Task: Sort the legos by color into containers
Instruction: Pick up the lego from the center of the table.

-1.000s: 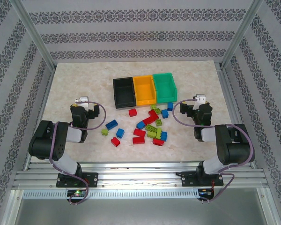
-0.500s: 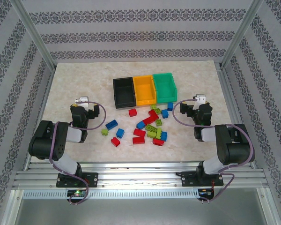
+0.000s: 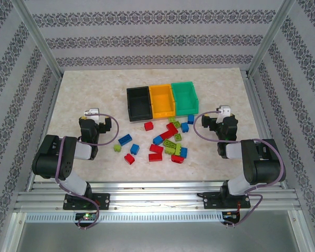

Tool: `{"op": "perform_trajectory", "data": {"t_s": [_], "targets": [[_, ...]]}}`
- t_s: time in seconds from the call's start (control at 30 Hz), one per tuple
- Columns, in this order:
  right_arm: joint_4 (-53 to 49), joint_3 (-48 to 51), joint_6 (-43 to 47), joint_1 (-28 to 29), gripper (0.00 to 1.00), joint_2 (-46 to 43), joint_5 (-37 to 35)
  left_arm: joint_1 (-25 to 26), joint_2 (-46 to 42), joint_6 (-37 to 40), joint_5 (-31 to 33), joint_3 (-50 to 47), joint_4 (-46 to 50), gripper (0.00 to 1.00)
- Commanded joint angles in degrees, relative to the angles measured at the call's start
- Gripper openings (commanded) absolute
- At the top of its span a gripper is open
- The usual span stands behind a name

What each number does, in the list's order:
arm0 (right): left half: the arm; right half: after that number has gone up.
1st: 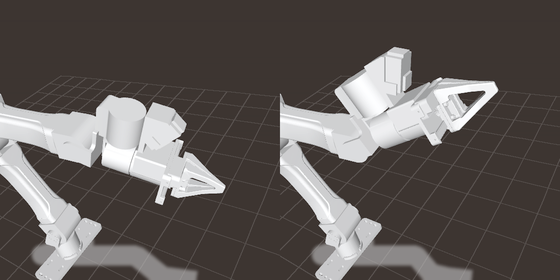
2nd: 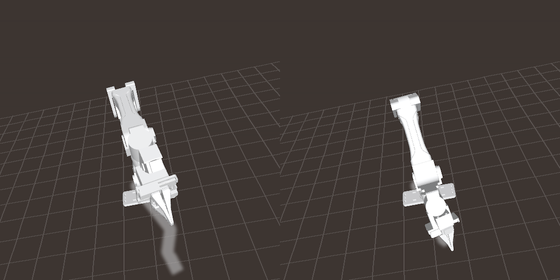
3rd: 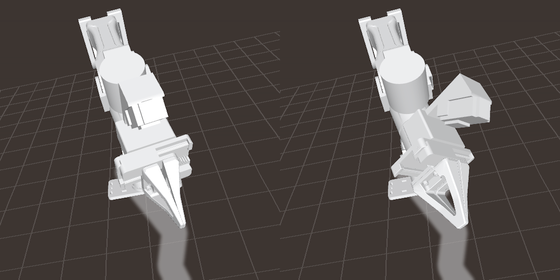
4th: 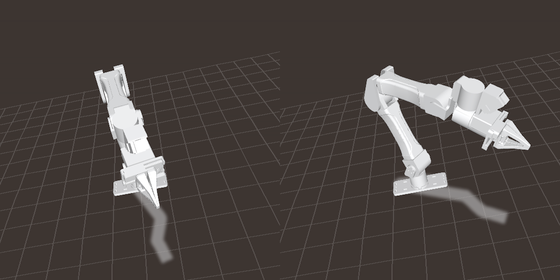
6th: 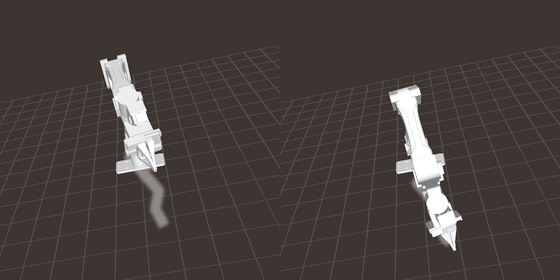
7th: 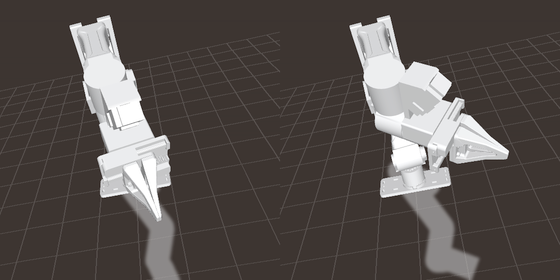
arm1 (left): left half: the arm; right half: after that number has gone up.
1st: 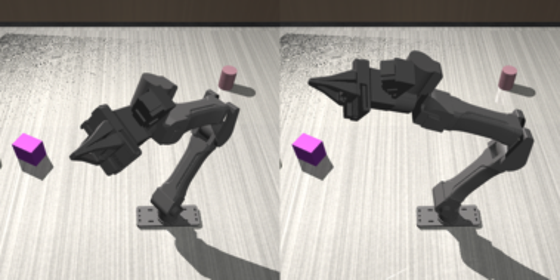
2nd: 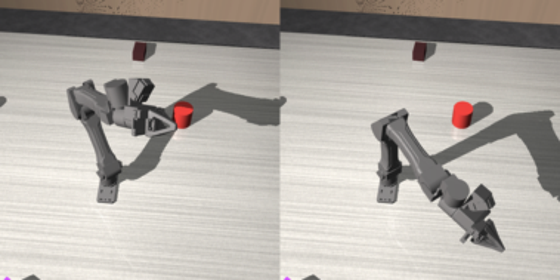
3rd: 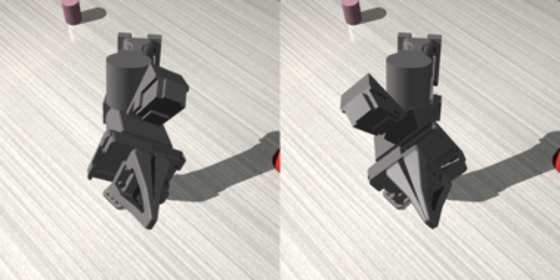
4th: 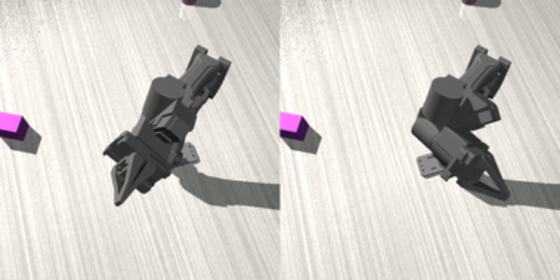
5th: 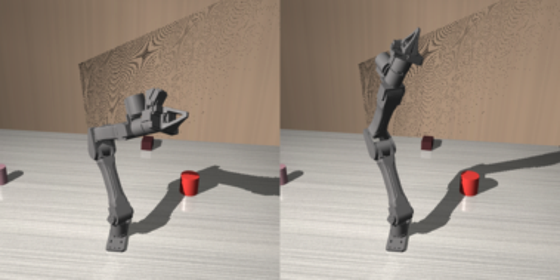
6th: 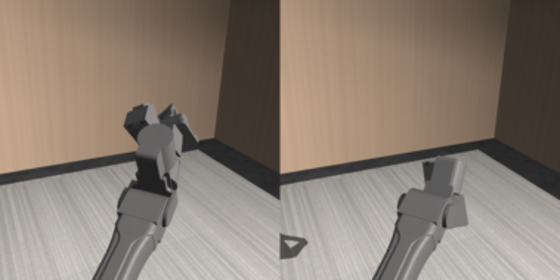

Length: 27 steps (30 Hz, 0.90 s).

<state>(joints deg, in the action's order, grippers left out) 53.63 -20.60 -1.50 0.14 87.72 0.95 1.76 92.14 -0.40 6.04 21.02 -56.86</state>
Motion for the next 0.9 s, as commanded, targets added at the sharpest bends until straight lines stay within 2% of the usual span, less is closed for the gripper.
{"op": "perform_trajectory", "data": {"t_s": [0.0, 0.67, 0.8, 0.87], "targets": [[2.0, -0.7, -0.3, -0.1, 0.98, 0.4, 0.7, -0.7, -0.9, -0.4, 0.3, 0.4, 0.8, 1.0], [3.3, 0.2, 0.2, 0.3, 0.98, 0.0, 1.3, -0.7, -0.9, -0.5, 0.4, 0.4, 0.9, 1.0], [1.3, 0.5, 0.3, 0.3, 0.98, -4.7, 0.9, -0.6, -1.5, -0.4, 0.9, 0.1, 0.8, 1.0], [-1.9, 0.6, 0.3, 0.4, 0.98, -8.9, 0.8, -0.4, -4.5, -0.6, 1.9, -0.9, 1.0, 1.0]]}}
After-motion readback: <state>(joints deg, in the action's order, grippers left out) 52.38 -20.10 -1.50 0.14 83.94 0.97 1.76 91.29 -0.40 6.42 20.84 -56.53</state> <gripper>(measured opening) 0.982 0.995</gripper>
